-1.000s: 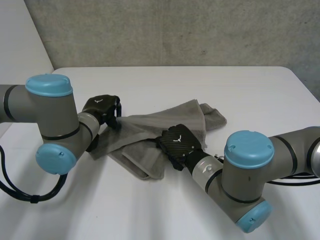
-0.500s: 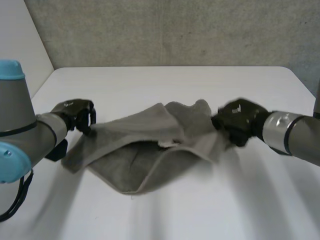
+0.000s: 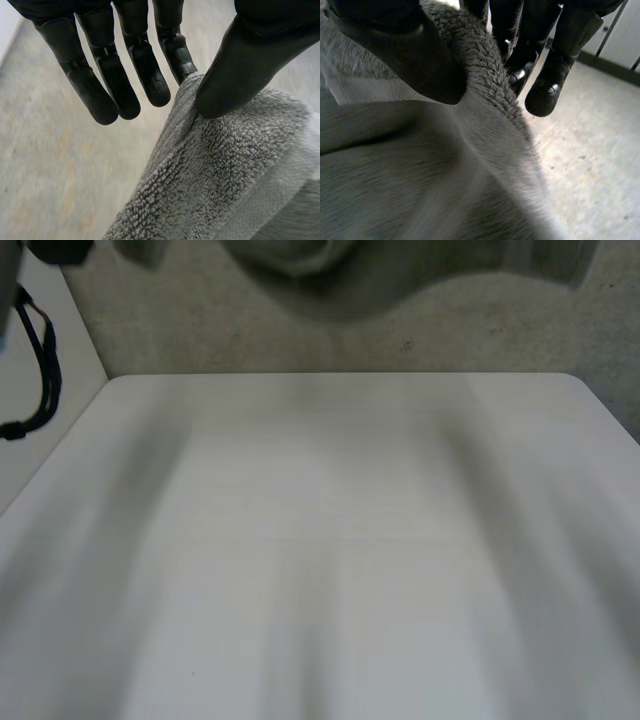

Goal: Fold the towel.

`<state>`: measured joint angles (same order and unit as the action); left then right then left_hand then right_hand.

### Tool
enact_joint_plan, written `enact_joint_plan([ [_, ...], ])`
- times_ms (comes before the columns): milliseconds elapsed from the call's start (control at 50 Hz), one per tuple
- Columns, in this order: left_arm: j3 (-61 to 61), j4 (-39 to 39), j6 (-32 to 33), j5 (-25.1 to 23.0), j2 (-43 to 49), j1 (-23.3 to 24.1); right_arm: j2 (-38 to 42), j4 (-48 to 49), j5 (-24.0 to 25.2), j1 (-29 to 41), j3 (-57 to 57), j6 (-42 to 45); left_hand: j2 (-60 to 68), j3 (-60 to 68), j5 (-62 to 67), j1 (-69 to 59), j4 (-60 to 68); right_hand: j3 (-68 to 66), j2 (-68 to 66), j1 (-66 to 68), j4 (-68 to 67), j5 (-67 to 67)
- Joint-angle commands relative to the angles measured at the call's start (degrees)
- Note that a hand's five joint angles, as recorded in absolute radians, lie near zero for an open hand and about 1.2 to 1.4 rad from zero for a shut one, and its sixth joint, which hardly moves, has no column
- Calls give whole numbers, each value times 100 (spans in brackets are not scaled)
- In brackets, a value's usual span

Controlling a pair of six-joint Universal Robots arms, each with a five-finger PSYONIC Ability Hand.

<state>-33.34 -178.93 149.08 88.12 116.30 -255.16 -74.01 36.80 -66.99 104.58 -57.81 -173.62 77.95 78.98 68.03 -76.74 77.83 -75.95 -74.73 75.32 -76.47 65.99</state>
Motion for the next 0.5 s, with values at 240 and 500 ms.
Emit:
enact_joint_plan([
  [240, -2775, 218, 95, -41, 16, -657, 677, -3188, 1479, -139, -776, 1902, 205, 102, 197, -326, 217, -405, -527, 468, -353, 401],
  [500, -4997, 174, 736, -163, 51, -965, 1170, -4179, 1391, -533, -2015, 4027, 205, 102, 197, -326, 217, -405, -527, 468, -353, 401],
])
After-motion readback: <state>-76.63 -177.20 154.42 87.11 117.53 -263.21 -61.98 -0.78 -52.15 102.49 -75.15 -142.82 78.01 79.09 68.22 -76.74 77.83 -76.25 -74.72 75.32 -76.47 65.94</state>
